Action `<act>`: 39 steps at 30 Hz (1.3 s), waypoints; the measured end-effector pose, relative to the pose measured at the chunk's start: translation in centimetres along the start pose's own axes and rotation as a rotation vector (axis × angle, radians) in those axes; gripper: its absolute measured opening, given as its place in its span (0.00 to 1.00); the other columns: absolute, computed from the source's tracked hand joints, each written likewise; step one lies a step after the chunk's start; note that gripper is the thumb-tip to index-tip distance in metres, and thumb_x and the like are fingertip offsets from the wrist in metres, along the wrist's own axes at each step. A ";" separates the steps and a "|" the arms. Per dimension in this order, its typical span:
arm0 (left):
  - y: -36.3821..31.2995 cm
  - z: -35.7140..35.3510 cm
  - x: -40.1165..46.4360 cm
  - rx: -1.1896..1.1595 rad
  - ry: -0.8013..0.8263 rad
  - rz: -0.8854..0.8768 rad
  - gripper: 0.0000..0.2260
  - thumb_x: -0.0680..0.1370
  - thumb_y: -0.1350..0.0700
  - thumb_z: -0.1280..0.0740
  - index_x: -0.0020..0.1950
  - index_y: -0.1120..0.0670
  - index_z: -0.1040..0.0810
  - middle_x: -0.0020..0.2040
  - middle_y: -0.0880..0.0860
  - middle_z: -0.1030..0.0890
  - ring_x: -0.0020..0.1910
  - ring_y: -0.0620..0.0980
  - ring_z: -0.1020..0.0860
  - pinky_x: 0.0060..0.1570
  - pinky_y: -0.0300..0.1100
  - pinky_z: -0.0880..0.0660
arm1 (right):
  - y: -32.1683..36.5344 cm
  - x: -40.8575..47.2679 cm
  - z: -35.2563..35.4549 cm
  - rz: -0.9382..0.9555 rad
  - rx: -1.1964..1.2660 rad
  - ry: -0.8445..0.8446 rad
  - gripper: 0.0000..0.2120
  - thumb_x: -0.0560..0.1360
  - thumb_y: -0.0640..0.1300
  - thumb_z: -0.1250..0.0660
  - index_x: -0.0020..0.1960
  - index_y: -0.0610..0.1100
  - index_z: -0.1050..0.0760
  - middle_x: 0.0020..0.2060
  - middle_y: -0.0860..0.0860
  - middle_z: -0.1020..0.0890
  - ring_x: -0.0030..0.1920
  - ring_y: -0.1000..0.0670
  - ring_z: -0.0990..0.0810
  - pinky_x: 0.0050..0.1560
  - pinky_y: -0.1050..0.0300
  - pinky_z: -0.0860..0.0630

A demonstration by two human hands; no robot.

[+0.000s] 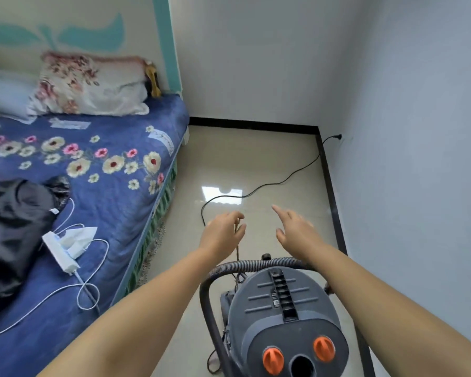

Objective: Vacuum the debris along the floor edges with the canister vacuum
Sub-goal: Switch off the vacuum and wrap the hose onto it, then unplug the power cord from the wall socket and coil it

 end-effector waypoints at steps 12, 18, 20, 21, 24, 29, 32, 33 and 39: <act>14.7 19.7 -1.4 0.068 -0.037 -0.087 0.15 0.79 0.51 0.37 0.64 0.53 0.26 0.55 0.52 0.20 0.57 0.52 0.24 0.55 0.46 0.28 | 24.7 5.9 1.6 -0.057 -0.021 -0.006 0.25 0.80 0.47 0.46 0.76 0.49 0.44 0.68 0.44 0.32 0.66 0.41 0.31 0.64 0.46 0.34; 17.9 25.2 1.3 0.118 -0.071 -0.122 0.16 0.79 0.51 0.37 0.65 0.55 0.27 0.54 0.53 0.20 0.54 0.54 0.23 0.54 0.48 0.27 | 29.6 9.3 3.2 -0.058 -0.043 0.007 0.24 0.80 0.46 0.46 0.76 0.49 0.43 0.68 0.44 0.31 0.64 0.42 0.29 0.61 0.47 0.36; 17.1 25.1 2.7 0.101 -0.059 -0.137 0.16 0.79 0.51 0.37 0.65 0.54 0.27 0.54 0.53 0.20 0.55 0.54 0.23 0.55 0.49 0.27 | 29.2 10.1 4.0 -0.080 -0.034 -0.004 0.24 0.80 0.46 0.46 0.75 0.49 0.42 0.68 0.45 0.31 0.65 0.42 0.29 0.62 0.47 0.36; 16.5 24.8 3.6 0.097 -0.051 -0.147 0.16 0.79 0.51 0.37 0.66 0.54 0.28 0.55 0.53 0.20 0.56 0.54 0.24 0.55 0.48 0.28 | 28.6 10.4 4.3 -0.092 -0.027 -0.012 0.24 0.80 0.46 0.46 0.75 0.49 0.42 0.67 0.45 0.30 0.65 0.42 0.29 0.62 0.46 0.36; 14.9 23.5 6.5 0.117 -0.022 -0.199 0.16 0.79 0.50 0.38 0.66 0.52 0.29 0.56 0.51 0.21 0.57 0.53 0.25 0.57 0.46 0.29 | 26.5 11.9 5.1 -0.140 -0.019 -0.008 0.23 0.80 0.46 0.46 0.75 0.49 0.40 0.65 0.46 0.28 0.63 0.43 0.28 0.61 0.46 0.33; 14.0 22.8 14.6 0.184 0.014 -0.244 0.17 0.79 0.48 0.39 0.67 0.50 0.30 0.57 0.50 0.22 0.58 0.52 0.25 0.56 0.45 0.31 | 22.6 17.6 6.5 -0.197 -0.011 -0.006 0.22 0.80 0.46 0.47 0.74 0.48 0.39 0.63 0.46 0.26 0.61 0.44 0.26 0.60 0.47 0.29; 13.5 23.1 20.2 0.171 0.032 -0.224 0.17 0.80 0.48 0.39 0.67 0.51 0.30 0.57 0.50 0.22 0.57 0.52 0.25 0.56 0.45 0.31 | 20.7 22.3 8.2 -0.206 -0.003 0.012 0.21 0.80 0.46 0.47 0.73 0.48 0.39 0.63 0.46 0.26 0.61 0.44 0.26 0.57 0.48 0.30; 13.3 23.2 22.0 0.173 0.036 -0.225 0.17 0.79 0.48 0.39 0.67 0.51 0.30 0.57 0.50 0.22 0.57 0.52 0.25 0.56 0.45 0.31 | 20.1 23.9 8.9 -0.208 -0.004 0.020 0.21 0.80 0.46 0.47 0.73 0.48 0.38 0.63 0.46 0.26 0.60 0.44 0.26 0.56 0.49 0.29; 13.4 24.6 31.5 0.139 0.022 -0.188 0.16 0.79 0.49 0.39 0.66 0.51 0.29 0.55 0.49 0.21 0.57 0.51 0.25 0.55 0.45 0.30 | 18.8 33.8 13.2 -0.197 -0.014 0.035 0.20 0.81 0.47 0.48 0.72 0.48 0.37 0.63 0.48 0.25 0.60 0.45 0.26 0.50 0.53 0.30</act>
Point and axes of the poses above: each hand's wrist, its own x-axis towards the middle knuckle, its own z-axis out of the back of the hand, y = z × x, the point moved 3 cm from there along x, towards the middle knuckle
